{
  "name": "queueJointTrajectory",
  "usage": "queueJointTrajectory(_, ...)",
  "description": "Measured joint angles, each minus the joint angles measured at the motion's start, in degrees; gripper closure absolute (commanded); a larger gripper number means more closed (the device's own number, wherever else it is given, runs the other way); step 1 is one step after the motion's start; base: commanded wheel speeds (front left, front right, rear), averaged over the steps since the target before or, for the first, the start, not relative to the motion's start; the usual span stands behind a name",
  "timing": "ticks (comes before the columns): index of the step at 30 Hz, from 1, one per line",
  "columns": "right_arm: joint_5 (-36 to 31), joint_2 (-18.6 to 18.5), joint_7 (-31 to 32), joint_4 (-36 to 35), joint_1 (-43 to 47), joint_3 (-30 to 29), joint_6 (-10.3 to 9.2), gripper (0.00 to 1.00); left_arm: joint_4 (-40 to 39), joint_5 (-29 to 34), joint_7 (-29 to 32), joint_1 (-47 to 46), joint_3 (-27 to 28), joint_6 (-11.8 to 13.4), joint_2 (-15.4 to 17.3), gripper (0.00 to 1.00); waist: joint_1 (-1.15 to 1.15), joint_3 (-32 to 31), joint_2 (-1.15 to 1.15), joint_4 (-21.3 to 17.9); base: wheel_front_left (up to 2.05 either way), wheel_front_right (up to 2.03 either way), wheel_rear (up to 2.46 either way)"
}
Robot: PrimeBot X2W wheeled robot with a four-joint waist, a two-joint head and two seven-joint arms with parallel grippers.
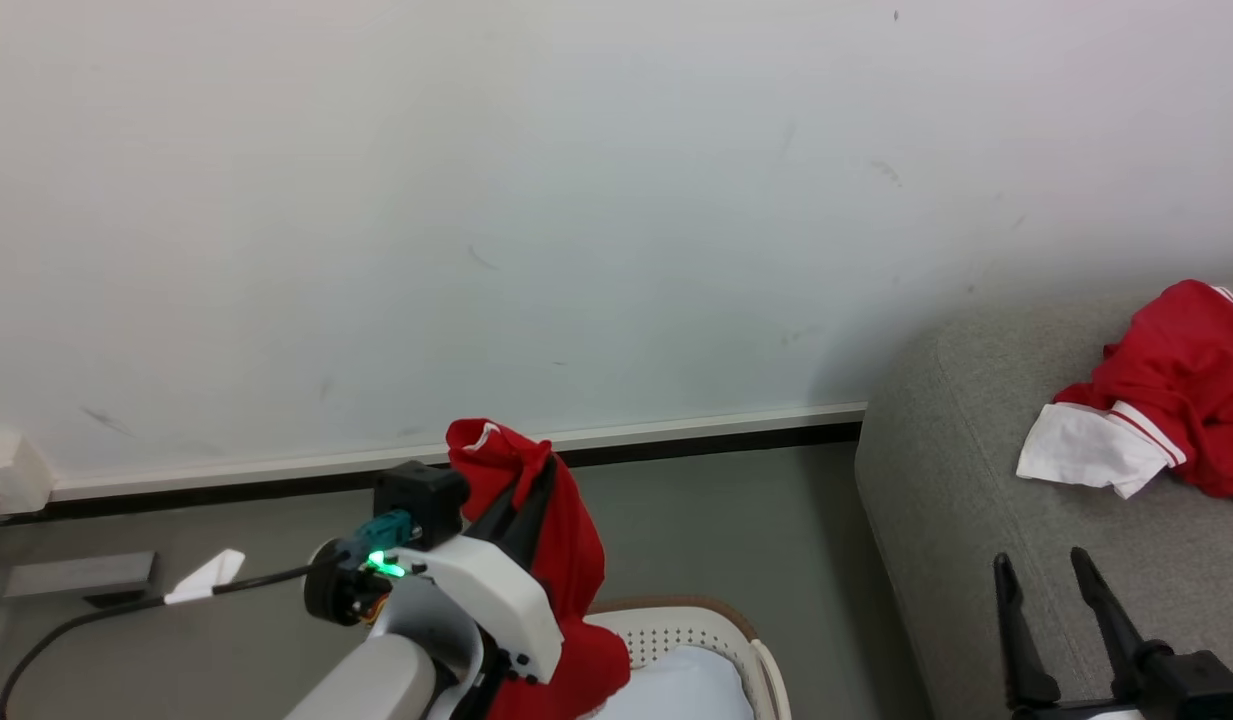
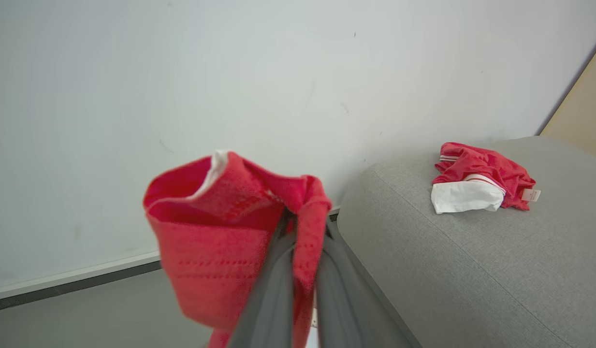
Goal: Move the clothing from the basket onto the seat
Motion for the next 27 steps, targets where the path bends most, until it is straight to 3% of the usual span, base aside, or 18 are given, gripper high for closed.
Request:
queueJointTrajectory(5, -0.8, 0.0, 0.0, 0.0, -0.6, 4.9, 0.00, 0.00, -5.9, 0.2, 1.5, 0.8, 0.0, 1.1, 1.8, 1.00, 0.00, 0.2, 0.00, 0.1, 0.00, 0.00, 0.00)
queueJointTrajectory(12, 1.2, -3.0, 0.0, 0.2, -5.3, 16.9, 0.00, 0.00, -12.2, 0.6, 3.3, 0.9, -0.5, 1.8, 2.8, 1.00, 0.01, 0.5, 0.00, 0.6, 0.00, 0.00, 0.00)
queueJointTrajectory(21, 8.9, -6.0, 0.7, -0.3, -14.7, 36.0, 0.01, 0.00, -15.1, 0.9, 5.0, -0.3, -3.3, 1.0, 1.3, 1.00, 0.01, 0.7, 0.00, 1.9, 0.00, 0.00, 0.00)
queueJointTrajectory(27, 12.1, -7.2, 0.5, 2.2, -19.6, 42.6, 0.01, 0.00, -15.7, 1.3, 6.0, -0.9, -5.9, 0.0, 0.2, 1.00, 0.02, 0.6, 0.00, 3.2, 0.00, 0.00, 0.00)
